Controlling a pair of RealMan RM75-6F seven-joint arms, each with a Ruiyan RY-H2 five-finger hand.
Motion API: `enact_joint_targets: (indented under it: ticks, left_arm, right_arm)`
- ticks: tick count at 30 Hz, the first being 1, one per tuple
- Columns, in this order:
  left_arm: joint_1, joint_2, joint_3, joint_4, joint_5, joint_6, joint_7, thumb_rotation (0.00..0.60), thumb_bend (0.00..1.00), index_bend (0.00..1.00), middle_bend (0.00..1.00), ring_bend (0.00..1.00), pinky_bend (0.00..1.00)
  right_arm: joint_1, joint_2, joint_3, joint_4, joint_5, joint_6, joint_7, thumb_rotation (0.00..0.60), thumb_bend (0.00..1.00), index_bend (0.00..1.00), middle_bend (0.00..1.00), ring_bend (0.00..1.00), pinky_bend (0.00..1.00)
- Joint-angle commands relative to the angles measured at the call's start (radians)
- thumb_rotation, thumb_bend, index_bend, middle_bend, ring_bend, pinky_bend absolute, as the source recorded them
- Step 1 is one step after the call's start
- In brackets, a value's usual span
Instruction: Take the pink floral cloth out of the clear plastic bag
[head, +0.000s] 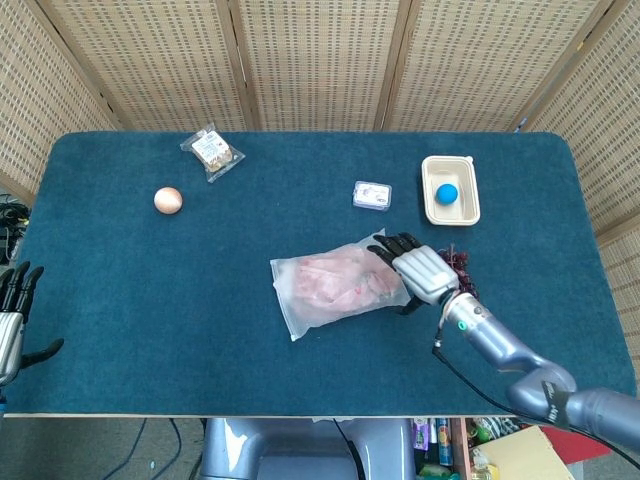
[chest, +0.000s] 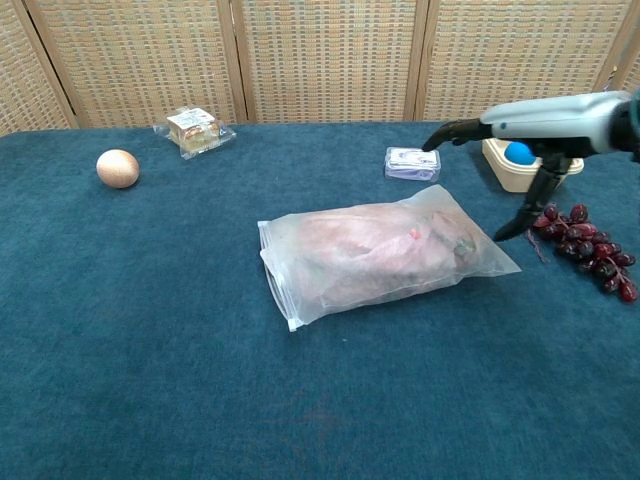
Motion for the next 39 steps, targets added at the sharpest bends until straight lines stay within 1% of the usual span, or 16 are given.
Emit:
enact_joint_targets:
  ticks: [1, 9, 18, 23, 25, 26, 27, 28, 29, 30, 32, 33, 36, 39]
  left_arm:
    - [-0.005, -0.004, -0.003, 0.004, -0.012, -0.012, 0.005, 0.600, 0.02, 0.00, 0.00, 0.00, 0.00]
    - [-0.014, -0.009, -0.010, 0.011, -0.037, -0.033, 0.006, 0.600, 0.02, 0.00, 0.00, 0.00, 0.00]
    - [-0.021, -0.012, -0.016, 0.015, -0.062, -0.050, 0.010, 0.600, 0.02, 0.00, 0.00, 0.00, 0.00]
    - [-0.025, -0.012, -0.018, 0.022, -0.077, -0.063, 0.004, 0.600, 0.02, 0.00, 0.00, 0.00, 0.00]
    - [-0.027, -0.013, -0.019, 0.025, -0.084, -0.070, 0.003, 0.600, 0.02, 0.00, 0.00, 0.00, 0.00]
    - [-0.029, -0.014, -0.020, 0.026, -0.086, -0.072, 0.004, 0.600, 0.02, 0.00, 0.00, 0.00, 0.00]
    - [-0.029, -0.014, -0.020, 0.026, -0.087, -0.074, 0.004, 0.600, 0.02, 0.00, 0.00, 0.00, 0.00]
    - [-0.031, -0.015, -0.019, 0.027, -0.088, -0.077, 0.005, 0.600, 0.02, 0.00, 0.00, 0.00, 0.00]
    - [-0.032, -0.015, -0.019, 0.028, -0.089, -0.079, 0.005, 0.600, 0.02, 0.00, 0.00, 0.00, 0.00]
    - [-0.033, -0.016, -0.019, 0.029, -0.090, -0.081, 0.006, 0.600, 0.02, 0.00, 0.00, 0.00, 0.00]
    - [-0.035, -0.017, -0.018, 0.029, -0.091, -0.084, 0.008, 0.600, 0.02, 0.00, 0.00, 0.00, 0.00]
    - [-0.036, -0.018, -0.017, 0.030, -0.092, -0.087, 0.010, 0.600, 0.02, 0.00, 0.00, 0.00, 0.00]
    - [-0.039, -0.021, -0.016, 0.032, -0.093, -0.093, 0.012, 0.600, 0.02, 0.00, 0.00, 0.00, 0.00]
    - [-0.043, -0.024, -0.014, 0.037, -0.095, -0.102, 0.012, 0.600, 0.02, 0.00, 0.00, 0.00, 0.00]
  right_arm:
    - [0.089, -0.091, 0.002, 0.083, 0.127, -0.061, -0.098, 0.600, 0.00, 0.00, 0.00, 0.00, 0.00]
    - [0.162, -0.174, -0.050, 0.144, 0.262, -0.080, -0.177, 0.600, 0.00, 0.00, 0.00, 0.00, 0.00]
    - [0.241, -0.268, -0.105, 0.248, 0.354, -0.090, -0.242, 0.600, 0.00, 0.00, 0.00, 0.00, 0.00]
    - [0.264, -0.295, -0.120, 0.298, 0.405, -0.082, -0.255, 0.600, 0.00, 0.00, 0.00, 0.00, 0.00]
    - [0.255, -0.311, -0.112, 0.315, 0.385, -0.051, -0.237, 0.600, 0.05, 0.01, 0.08, 0.03, 0.02]
    - [0.251, -0.317, -0.111, 0.321, 0.370, -0.041, -0.227, 0.600, 0.10, 0.07, 0.18, 0.10, 0.07]
    - [0.247, -0.321, -0.109, 0.325, 0.358, -0.034, -0.218, 0.600, 0.16, 0.16, 0.32, 0.20, 0.16]
    - [0.241, -0.326, -0.108, 0.330, 0.339, -0.025, -0.205, 0.600, 0.20, 0.23, 0.41, 0.28, 0.23]
    - [0.237, -0.329, -0.107, 0.334, 0.324, -0.018, -0.197, 0.600, 0.24, 0.34, 0.52, 0.39, 0.34]
    - [0.232, -0.333, -0.106, 0.338, 0.308, -0.009, -0.188, 0.600, 0.27, 0.41, 0.60, 0.48, 0.43]
    - [0.223, -0.341, -0.104, 0.346, 0.274, 0.012, -0.167, 0.600, 0.32, 0.50, 0.69, 0.59, 0.54]
    - [0.214, -0.348, -0.100, 0.352, 0.245, 0.031, -0.146, 0.600, 0.34, 0.56, 0.73, 0.63, 0.57]
    - [0.192, -0.360, -0.094, 0.358, 0.183, 0.072, -0.091, 0.600, 0.38, 0.64, 0.77, 0.67, 0.62]
    - [0.168, -0.365, -0.091, 0.358, 0.110, 0.114, -0.017, 0.600, 0.40, 0.66, 0.79, 0.69, 0.62]
